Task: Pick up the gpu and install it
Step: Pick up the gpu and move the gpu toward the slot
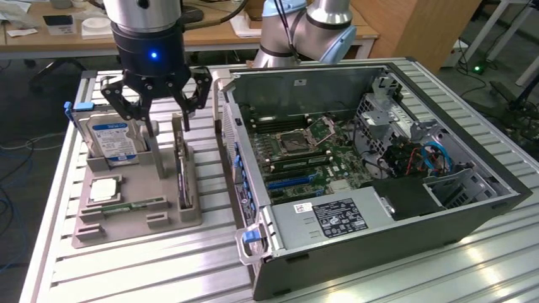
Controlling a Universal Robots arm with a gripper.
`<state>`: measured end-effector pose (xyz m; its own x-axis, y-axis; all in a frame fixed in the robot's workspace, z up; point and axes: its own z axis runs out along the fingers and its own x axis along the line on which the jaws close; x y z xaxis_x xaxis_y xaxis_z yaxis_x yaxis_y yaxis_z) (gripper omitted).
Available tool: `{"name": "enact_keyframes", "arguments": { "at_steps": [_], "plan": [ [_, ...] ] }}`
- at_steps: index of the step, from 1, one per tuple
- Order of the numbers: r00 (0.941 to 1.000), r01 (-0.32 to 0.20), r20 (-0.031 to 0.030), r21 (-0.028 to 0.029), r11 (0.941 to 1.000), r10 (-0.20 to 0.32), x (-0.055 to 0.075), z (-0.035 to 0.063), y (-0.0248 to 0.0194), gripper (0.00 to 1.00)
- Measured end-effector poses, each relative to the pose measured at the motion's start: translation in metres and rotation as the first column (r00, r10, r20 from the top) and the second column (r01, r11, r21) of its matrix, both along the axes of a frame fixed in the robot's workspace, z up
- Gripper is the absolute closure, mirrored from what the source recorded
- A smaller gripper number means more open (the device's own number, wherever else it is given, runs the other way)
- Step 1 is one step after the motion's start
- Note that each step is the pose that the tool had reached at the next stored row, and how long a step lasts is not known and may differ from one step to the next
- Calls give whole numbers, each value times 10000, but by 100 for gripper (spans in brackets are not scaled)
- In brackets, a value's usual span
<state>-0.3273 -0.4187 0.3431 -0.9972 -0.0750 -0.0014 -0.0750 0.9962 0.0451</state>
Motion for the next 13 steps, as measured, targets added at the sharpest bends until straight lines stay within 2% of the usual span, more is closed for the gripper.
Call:
{"name": "enact_keyframes", "arguments": {
  "at_steps": [13],
  "plan": [
    [10000,-31,0,0,10000,31,-6,-117,-66,41]
  ]
}}
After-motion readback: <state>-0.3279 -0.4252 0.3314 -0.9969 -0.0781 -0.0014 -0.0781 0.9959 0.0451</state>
